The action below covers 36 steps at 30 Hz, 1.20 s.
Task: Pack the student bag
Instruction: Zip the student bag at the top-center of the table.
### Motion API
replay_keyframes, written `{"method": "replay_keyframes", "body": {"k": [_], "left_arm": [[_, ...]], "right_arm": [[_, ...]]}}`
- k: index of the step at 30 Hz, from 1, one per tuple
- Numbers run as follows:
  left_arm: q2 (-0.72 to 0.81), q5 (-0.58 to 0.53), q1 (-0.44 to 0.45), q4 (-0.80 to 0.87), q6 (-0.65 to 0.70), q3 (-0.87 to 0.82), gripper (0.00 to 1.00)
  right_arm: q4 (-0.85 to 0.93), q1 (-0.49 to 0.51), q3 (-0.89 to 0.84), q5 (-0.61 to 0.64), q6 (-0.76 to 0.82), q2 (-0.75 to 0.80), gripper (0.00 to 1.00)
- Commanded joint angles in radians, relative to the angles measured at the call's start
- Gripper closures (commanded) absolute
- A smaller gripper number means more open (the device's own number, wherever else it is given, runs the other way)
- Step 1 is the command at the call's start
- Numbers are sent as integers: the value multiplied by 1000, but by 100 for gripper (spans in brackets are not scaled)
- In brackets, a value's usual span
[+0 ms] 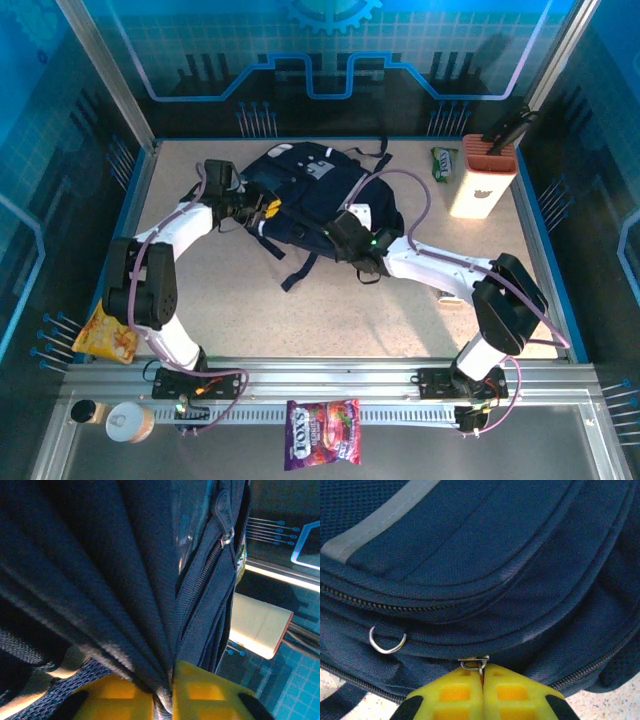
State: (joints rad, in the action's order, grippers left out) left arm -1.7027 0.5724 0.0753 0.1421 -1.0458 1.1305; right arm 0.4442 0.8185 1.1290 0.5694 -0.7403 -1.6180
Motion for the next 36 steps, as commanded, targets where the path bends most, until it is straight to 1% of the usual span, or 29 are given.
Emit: {"method": "replay_keyframes", "body": {"k": [1,3,5,7,13,18,21,22,27,32,36], "left_arm": [[19,-68,-57,40,86,42,69],[51,-90,-65,61,97,22,56],[90,-97,-73,67,95,-9,50],[138,-99,-75,68,78,-52,45],[278,-45,-75,8,-37,-200,39],[325,4,-66,-83,-139,-286,40],[330,-9,-58,-88,-145,-309,43],[328,-18,-56,-91,-147,-316,45],[295,-18,-45,-146,-166,-323,54],[252,-24,-32,-155,-164,-301,57],[224,-37,-28,-155,-163,-290,62]], "right_arm": [[-37,-18,65,0,143,-13,98],[-68,-11,105,-54,195,-40,98],[-80,3,158,-91,238,-74,99],[-92,19,212,-138,271,-113,100],[-127,65,325,-287,286,-197,100],[-163,89,369,-409,262,-246,100],[-162,91,387,-468,237,-267,100],[-163,91,389,-480,232,-270,100],[-170,97,382,-511,222,-270,100],[-170,97,381,-514,217,-266,100],[-165,98,380,-501,212,-263,100]]}}
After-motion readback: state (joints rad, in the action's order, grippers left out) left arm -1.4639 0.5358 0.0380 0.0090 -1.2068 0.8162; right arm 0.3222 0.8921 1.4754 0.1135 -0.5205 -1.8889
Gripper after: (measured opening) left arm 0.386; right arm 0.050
